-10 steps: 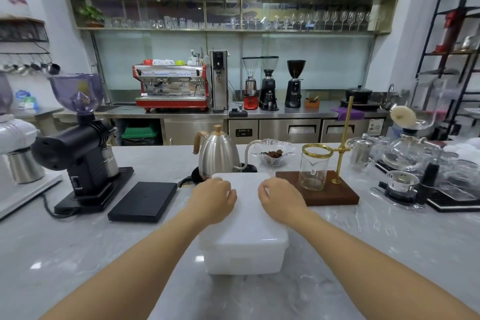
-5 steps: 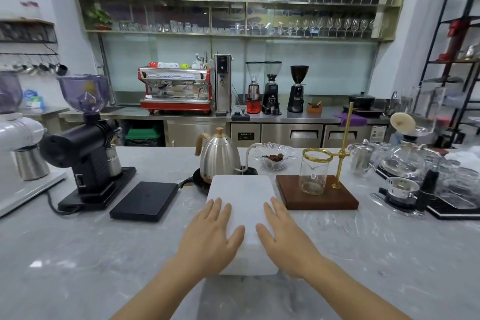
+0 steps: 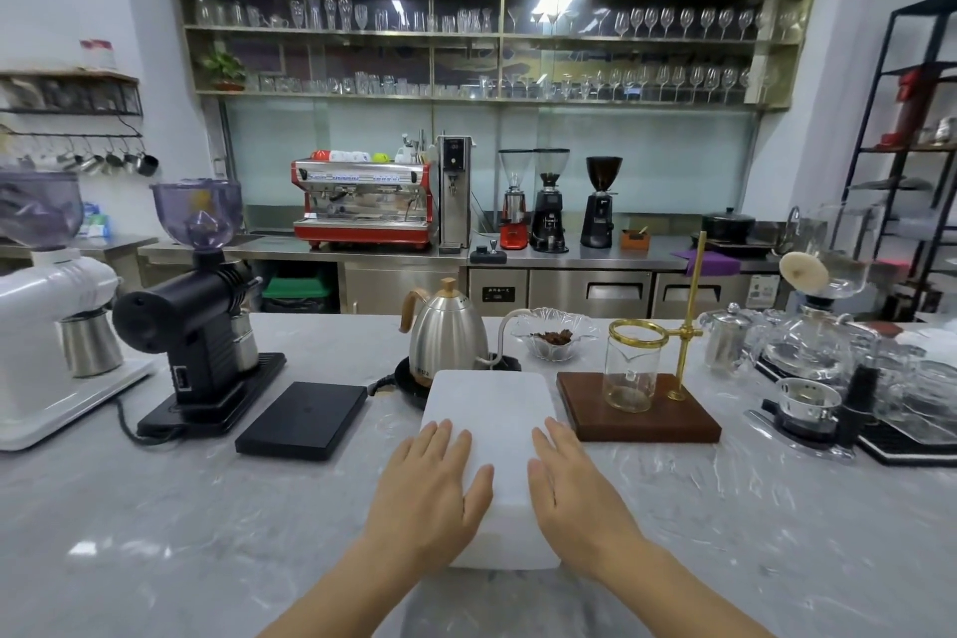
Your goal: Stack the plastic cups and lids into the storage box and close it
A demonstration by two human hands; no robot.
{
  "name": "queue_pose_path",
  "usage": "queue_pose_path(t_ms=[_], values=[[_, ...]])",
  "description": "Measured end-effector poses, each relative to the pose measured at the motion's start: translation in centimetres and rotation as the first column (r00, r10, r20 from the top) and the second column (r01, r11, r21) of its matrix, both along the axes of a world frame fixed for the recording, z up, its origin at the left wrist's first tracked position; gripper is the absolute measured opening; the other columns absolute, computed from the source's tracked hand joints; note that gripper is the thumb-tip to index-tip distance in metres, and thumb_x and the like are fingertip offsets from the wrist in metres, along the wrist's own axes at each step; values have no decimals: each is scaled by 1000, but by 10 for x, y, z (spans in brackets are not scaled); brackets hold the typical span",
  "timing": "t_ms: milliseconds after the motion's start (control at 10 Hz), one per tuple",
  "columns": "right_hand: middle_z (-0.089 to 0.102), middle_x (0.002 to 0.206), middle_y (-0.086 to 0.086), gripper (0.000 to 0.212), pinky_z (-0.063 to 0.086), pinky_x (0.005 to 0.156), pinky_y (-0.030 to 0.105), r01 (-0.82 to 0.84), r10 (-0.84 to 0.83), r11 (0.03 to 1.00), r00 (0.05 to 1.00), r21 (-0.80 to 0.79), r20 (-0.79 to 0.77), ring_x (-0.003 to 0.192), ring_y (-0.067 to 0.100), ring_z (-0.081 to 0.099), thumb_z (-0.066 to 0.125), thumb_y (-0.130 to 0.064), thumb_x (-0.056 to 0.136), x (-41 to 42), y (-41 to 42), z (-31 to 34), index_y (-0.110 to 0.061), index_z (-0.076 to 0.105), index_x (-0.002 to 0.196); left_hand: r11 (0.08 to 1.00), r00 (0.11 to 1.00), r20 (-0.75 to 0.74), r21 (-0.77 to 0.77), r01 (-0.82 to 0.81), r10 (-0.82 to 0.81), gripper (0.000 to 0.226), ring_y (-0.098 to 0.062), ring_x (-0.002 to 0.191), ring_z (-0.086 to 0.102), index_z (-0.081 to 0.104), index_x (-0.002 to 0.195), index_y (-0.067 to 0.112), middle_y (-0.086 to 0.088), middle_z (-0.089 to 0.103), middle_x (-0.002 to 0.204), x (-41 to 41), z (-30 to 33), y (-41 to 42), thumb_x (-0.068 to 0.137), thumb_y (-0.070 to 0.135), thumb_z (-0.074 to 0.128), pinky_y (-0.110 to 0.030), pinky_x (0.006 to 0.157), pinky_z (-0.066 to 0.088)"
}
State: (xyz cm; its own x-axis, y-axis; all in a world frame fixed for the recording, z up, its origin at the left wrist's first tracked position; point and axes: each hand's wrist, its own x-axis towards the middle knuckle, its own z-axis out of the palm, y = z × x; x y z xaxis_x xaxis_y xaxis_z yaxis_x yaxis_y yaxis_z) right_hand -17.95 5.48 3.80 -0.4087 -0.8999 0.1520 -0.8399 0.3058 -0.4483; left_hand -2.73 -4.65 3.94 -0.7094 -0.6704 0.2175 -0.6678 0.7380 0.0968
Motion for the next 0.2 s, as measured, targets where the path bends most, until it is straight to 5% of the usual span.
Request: queue_pose_path(t_ms=[200], values=[[28, 161, 3, 55, 6, 122, 32, -79, 89, 996, 964, 52, -252, 151, 19, 18, 29, -46, 103, -13, 5, 33, -16, 39, 148, 996, 1000, 25, -91, 7, -4, 81, -21, 126, 53, 58, 124, 23, 2, 62, 128, 2, 31, -11, 88, 69, 2, -41, 112, 31]])
